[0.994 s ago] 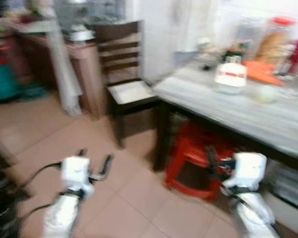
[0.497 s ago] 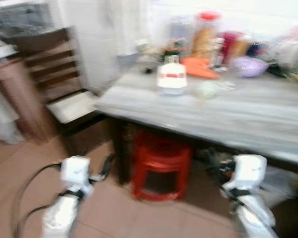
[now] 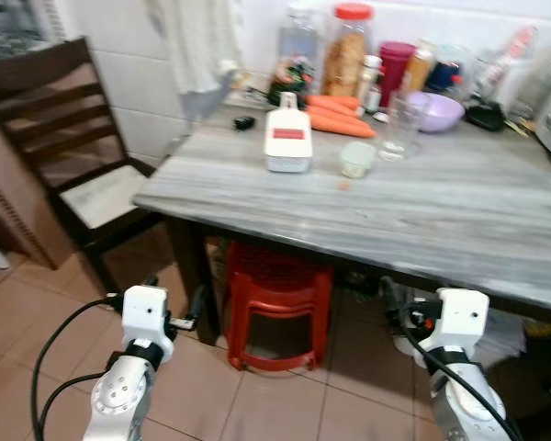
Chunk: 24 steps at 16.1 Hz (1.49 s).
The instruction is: Setting the table
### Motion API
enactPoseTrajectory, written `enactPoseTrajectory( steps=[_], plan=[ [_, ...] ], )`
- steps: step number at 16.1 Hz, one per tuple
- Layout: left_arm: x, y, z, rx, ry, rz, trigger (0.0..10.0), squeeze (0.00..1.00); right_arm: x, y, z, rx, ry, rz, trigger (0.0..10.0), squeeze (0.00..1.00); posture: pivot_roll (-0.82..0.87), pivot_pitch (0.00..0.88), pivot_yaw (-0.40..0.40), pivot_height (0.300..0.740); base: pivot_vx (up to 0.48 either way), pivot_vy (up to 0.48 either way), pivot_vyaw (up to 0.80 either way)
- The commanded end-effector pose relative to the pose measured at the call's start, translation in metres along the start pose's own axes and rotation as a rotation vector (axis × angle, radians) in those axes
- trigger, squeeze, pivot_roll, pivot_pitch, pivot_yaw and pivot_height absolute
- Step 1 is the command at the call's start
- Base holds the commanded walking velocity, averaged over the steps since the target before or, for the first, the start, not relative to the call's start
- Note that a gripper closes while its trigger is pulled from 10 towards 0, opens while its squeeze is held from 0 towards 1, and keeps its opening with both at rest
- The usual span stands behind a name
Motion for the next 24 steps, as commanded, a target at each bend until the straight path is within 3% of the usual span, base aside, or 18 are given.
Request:
enactPoseTrajectory(
  steps=[1, 11, 24],
  plan=[
    [0.0008, -0.0017, -0.0006, 0.014, -0.008, 0.018, 10.0, 0.00, -0.0005, 0.0036, 0.0009, -0.011, -0.009, 0.003, 10.0, 0.00, 0.00, 0.000, -0.025, 0.740, 0.000, 0.000, 0.00],
    [0.0016, -0.0040, 0.0023, 0.044, -0.004, 0.033, 10.0, 0.00, 0.0017, 0.0052, 0.0022, -0.011, -0.003, 0.003, 10.0, 0.00, 0.00, 0.000, -0.033, 0.740, 0.000, 0.000, 0.00],
    [0.0036, -0.0069, 0.0039, 0.049, -0.005, 0.048, 10.0, 0.00, -0.0003, 0.0052, -0.0001, -0.029, -0.008, 0.015, 10.0, 0.00, 0.00, 0.000, -0.024, 0.740, -0.247, 0.000, 0.00]
  ],
)
Point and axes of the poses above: a point about 5 cm out from each wrist's last joint towards the gripper, its own z axis pointing out of the wrist towards the gripper, its own x axis along the axis of the wrist's last joint, y = z × x, the point moved 3 cm from there along z, pointing out of the wrist towards the gripper, and after that the axes turned 7 degrees about -z, right-handed, at the moved point
